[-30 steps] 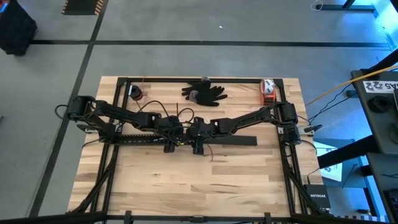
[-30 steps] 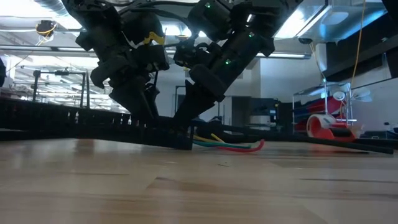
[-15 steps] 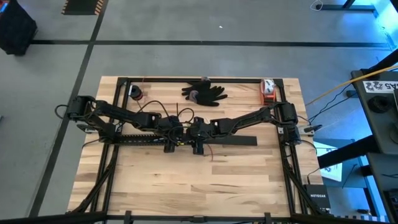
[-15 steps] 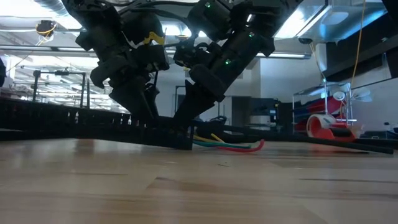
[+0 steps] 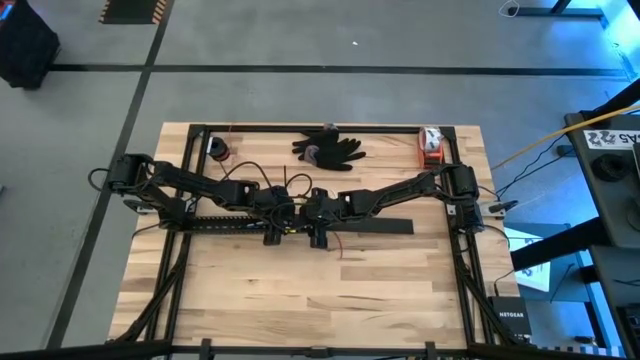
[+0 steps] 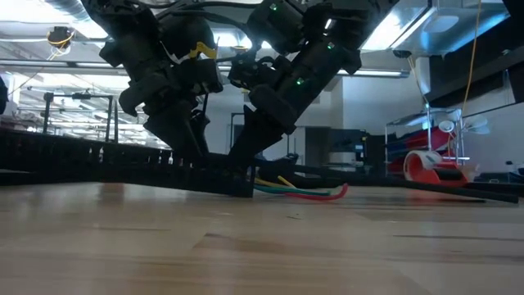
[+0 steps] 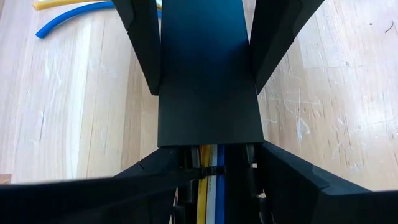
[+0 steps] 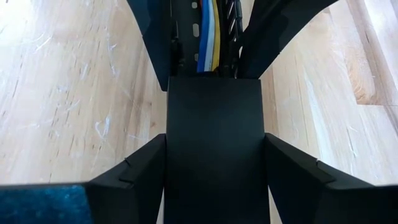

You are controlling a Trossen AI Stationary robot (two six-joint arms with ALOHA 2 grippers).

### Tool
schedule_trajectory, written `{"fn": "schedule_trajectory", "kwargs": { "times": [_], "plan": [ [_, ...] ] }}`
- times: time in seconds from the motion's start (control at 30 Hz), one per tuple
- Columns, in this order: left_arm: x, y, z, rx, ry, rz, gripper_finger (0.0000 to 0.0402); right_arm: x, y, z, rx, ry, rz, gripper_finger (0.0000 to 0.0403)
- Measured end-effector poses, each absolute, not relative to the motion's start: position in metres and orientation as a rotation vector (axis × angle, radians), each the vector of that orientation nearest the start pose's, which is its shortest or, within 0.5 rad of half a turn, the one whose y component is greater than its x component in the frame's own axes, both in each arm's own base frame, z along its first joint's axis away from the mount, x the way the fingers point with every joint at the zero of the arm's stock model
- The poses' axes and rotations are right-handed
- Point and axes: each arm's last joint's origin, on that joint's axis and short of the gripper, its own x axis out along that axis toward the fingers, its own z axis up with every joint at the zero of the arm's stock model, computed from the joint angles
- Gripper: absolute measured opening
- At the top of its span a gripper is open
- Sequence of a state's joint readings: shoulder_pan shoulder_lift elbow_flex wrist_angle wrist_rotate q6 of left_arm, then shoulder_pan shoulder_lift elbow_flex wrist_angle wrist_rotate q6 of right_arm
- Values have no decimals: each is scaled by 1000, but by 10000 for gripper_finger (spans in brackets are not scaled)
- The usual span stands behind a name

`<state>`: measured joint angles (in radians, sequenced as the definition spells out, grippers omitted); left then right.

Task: Ziptie cables
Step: Close the black cable duct lid

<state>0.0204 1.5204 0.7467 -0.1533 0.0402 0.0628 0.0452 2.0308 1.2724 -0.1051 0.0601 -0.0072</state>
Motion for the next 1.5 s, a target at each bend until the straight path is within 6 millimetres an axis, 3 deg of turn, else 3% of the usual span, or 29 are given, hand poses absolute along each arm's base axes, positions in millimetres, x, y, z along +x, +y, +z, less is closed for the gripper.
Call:
{"fn": "schedule_trajectory", "kwargs": {
  "times": [0.63, 0.77, 1.0, 1.1, 1.27, 1.5],
  "plan": [
    [283, 5, 162, 33, 928, -46, 196, 419, 17, 142, -49, 859, -11, 227],
    [277, 8, 177, 42, 945, -45, 196, 419, 17, 142, -52, 856, -9, 227],
    [266, 8, 210, 23, 830, 0, 196, 420, 17, 142, -53, 855, -9, 227],
    [266, 9, 214, 17, 789, 25, 196, 420, 17, 142, -68, 853, -3, 227],
    [277, 9, 195, -27, 786, 46, 196, 420, 17, 142, -99, 848, 11, 227],
    [282, 10, 160, -50, 916, 82, 196, 421, 18, 143, -96, 829, 13, 227]
  ]
}}
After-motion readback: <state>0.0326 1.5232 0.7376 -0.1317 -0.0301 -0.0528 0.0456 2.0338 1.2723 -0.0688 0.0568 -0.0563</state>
